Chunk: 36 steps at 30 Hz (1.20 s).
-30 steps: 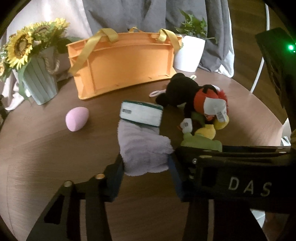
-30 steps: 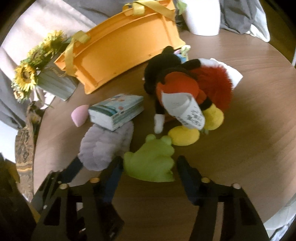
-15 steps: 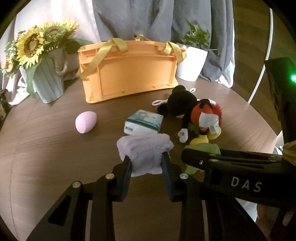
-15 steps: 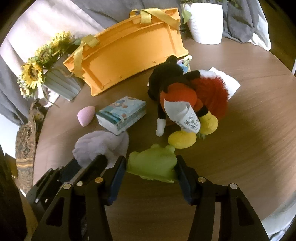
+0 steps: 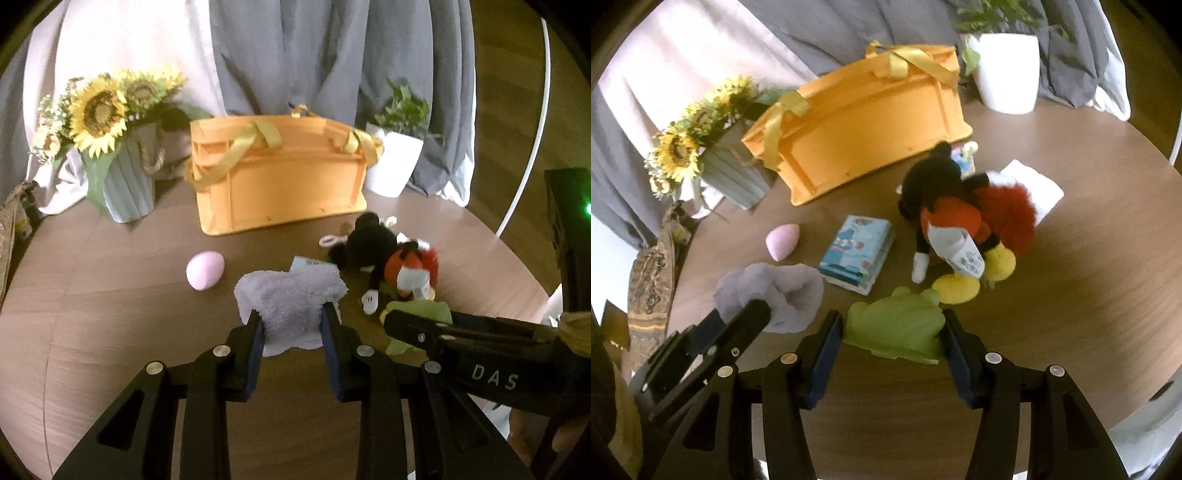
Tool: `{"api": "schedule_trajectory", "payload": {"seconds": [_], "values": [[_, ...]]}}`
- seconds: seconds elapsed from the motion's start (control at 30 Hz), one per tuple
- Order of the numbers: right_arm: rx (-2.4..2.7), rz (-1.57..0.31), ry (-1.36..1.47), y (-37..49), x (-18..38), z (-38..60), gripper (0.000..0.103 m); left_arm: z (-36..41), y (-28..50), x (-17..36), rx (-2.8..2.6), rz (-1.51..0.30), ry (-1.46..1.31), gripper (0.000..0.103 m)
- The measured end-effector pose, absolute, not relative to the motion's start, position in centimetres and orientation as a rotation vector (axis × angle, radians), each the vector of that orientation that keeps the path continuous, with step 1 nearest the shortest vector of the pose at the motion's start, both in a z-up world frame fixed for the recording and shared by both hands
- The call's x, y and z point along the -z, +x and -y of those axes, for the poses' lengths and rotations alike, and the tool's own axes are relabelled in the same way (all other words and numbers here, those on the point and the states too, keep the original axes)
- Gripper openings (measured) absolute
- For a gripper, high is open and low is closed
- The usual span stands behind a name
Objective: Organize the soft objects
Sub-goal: 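Carry the lilac towel and green frog plush over the orange crate with both tools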
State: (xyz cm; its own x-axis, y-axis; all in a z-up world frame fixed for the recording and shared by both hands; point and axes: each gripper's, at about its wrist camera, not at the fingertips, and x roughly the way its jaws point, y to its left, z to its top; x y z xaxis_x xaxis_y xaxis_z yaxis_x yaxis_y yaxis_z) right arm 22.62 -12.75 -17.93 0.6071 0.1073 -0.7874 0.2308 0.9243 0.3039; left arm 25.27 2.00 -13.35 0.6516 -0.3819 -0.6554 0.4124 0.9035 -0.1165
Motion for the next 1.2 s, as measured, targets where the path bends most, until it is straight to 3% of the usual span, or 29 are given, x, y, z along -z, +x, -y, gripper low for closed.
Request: {"api": "schedule_trajectory", "payload": {"seconds": [1.2], "values": [[-0.033,-0.521,0.259,25.0,4.8,15.3,0.055,-0.3,26.8,1.0,0.337,-0.423,-0.048,0.029]]}}
